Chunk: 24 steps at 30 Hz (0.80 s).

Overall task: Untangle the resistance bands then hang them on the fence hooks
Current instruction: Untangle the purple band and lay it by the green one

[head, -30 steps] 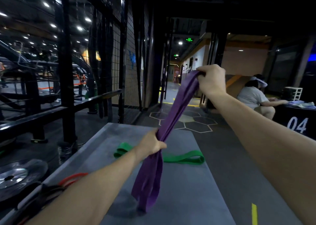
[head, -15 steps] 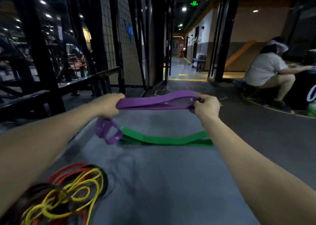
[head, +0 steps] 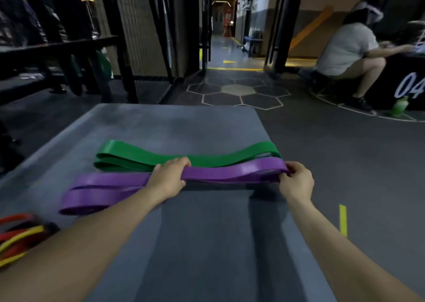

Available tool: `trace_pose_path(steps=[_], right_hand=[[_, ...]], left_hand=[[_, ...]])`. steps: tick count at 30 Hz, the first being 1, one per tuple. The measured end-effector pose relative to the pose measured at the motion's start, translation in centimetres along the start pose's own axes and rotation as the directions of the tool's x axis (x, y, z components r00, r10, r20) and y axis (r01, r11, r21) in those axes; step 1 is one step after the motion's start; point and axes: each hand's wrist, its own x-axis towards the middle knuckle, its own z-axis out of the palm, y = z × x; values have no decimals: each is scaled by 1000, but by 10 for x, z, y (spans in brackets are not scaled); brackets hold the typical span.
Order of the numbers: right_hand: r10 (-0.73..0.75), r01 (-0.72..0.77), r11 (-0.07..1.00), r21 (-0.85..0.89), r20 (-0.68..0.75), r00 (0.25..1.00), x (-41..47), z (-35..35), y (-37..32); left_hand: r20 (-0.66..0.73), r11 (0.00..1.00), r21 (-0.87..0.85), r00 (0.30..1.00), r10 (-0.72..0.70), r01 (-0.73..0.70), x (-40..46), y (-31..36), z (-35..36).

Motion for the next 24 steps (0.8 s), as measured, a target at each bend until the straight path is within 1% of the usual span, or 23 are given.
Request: trace_pose_path(steps=[2,6,10,12,13,14,15,16,17,18,19,20,22,23,24], right_hand=[[-3,3,1000,-17,-29,1000,4,-1,8],[11,-14,994,-110,-31,999,9,6,29],[-99,92,975,-203,-28,995,6,8,36],[-171,158,950,-271,-26,985,2,5,36],[-236,213,924,-319,-35,971,-2,5,33],[-340,302,881,-363,-44,939,-10,6,29],[-468,416,818,-398,-39,883,-19,10,22],[-585,532,743,-406,-10,811,-31,18,14],[-671,631,671,-388,44,740,-43,30,7],[-716,706,620,-342,121,687,-55,45,-1],[-722,745,604,-284,201,662,-66,61,-7],[-690,740,632,-229,268,672,-74,75,-12],[-570,646,746,-163,345,746,-81,96,-10],[-533,605,781,-153,341,775,-81,102,-8],[-524,590,793,-152,323,788,-80,105,-5]], left_hand=[[-32,1000,-19,999,16,-17,7,5,11],[-3,987,-137,996,86,-85,7,-1,29],[65,965,-236,989,136,-117,3,-8,26],[68,971,-204,987,145,-128,4,-9,29],[68,973,-191,987,145,-130,3,-8,29],[70,974,-187,987,142,-126,3,-6,29],[73,976,-182,988,136,-121,2,-4,29],[74,978,-173,989,127,-113,2,-3,29],[61,980,-161,990,124,-113,2,-2,29],[44,982,-154,992,119,-111,1,-1,29],[31,982,-154,993,112,-106,0,0,30],[31,983,-156,994,106,-100,-1,0,30],[39,984,-151,994,105,-98,-1,1,30],[40,984,-149,993,107,-100,0,0,31],[37,983,-155,993,109,-102,3,-2,32]])
